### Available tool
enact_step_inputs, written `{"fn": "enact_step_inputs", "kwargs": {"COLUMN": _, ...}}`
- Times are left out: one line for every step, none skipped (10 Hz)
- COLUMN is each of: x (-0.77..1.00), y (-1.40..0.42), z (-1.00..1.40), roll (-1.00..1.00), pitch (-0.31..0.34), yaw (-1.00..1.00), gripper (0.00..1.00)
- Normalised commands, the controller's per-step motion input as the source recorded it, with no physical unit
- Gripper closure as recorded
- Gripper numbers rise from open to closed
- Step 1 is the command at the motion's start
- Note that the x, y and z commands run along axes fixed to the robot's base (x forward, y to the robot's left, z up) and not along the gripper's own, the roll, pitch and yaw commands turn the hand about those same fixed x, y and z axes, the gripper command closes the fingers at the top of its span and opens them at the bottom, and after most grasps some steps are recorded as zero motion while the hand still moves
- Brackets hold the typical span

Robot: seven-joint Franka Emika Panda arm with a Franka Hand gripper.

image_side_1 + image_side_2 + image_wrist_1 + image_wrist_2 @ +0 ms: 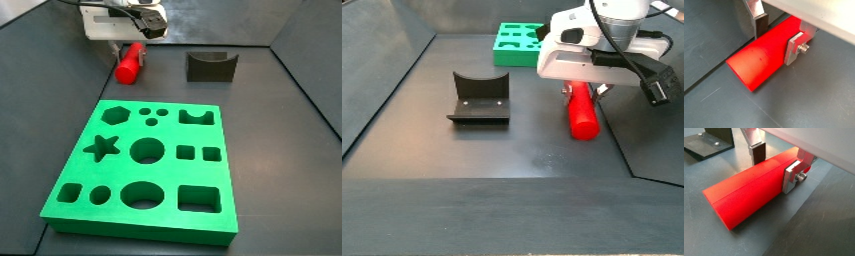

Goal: Pick up the round object. Move up. Place the round object on the fixture. Regrasp the round object. Move to above the board. Insert the round object.
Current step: Pick up the round object, then move up.

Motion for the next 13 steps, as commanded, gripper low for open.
{"fn": "enact_step_inputs", "kwargs": {"x": 0.00, "y": 0.00, "z": 0.00, "roll": 0.00, "pitch": 0.000, "yaw": 0.00, "gripper": 1.00}}
{"fn": "enact_step_inputs", "kwargs": {"x": 0.00, "y": 0.00, "z": 0.00, "roll": 0.00, "pitch": 0.000, "yaw": 0.00, "gripper": 1.00}}
{"fn": "enact_step_inputs", "kwargs": {"x": 0.00, "y": 0.00, "z": 0.00, "roll": 0.00, "pitch": 0.000, "yaw": 0.00, "gripper": 1.00}}
{"fn": "enact_step_inputs", "kwargs": {"x": 0.00, "y": 0.00, "z": 0.00, "roll": 0.00, "pitch": 0.000, "yaw": 0.00, "gripper": 1.00}}
{"fn": "enact_step_inputs", "kwargs": {"x": 0.00, "y": 0.00, "z": 0.00, "roll": 0.00, "pitch": 0.000, "yaw": 0.00, "gripper": 1.00}}
{"fn": "enact_step_inputs", "kwargs": {"x": 0.00, "y": 0.00, "z": 0.00, "roll": 0.00, "pitch": 0.000, "yaw": 0.00, "gripper": 1.00}}
{"fn": "enact_step_inputs", "kwargs": {"x": 0.00, "y": 0.00, "z": 0.00, "roll": 0.00, "pitch": 0.000, "yaw": 0.00, "gripper": 1.00}}
{"fn": "enact_step_inputs", "kwargs": {"x": 0.00, "y": 0.00, "z": 0.00, "roll": 0.00, "pitch": 0.000, "yaw": 0.00, "gripper": 1.00}}
{"fn": "enact_step_inputs", "kwargs": {"x": 0.00, "y": 0.00, "z": 0.00, "roll": 0.00, "pitch": 0.000, "yaw": 0.00, "gripper": 1.00}}
{"fn": "enact_step_inputs", "kwargs": {"x": 0.00, "y": 0.00, "z": 0.83, "roll": 0.00, "pitch": 0.000, "yaw": 0.00, "gripper": 1.00}}
{"fn": "enact_step_inputs", "kwargs": {"x": 0.03, "y": -0.03, "z": 0.82, "roll": -0.01, "pitch": -0.023, "yaw": -0.01, "gripper": 1.00}}
{"fn": "enact_step_inputs", "kwargs": {"x": 0.00, "y": -0.04, "z": 0.70, "roll": -0.05, "pitch": -0.021, "yaw": 0.01, "gripper": 1.00}}
{"fn": "enact_step_inputs", "kwargs": {"x": -0.02, "y": -0.04, "z": 0.60, "roll": -0.07, "pitch": -0.015, "yaw": 0.02, "gripper": 1.00}}
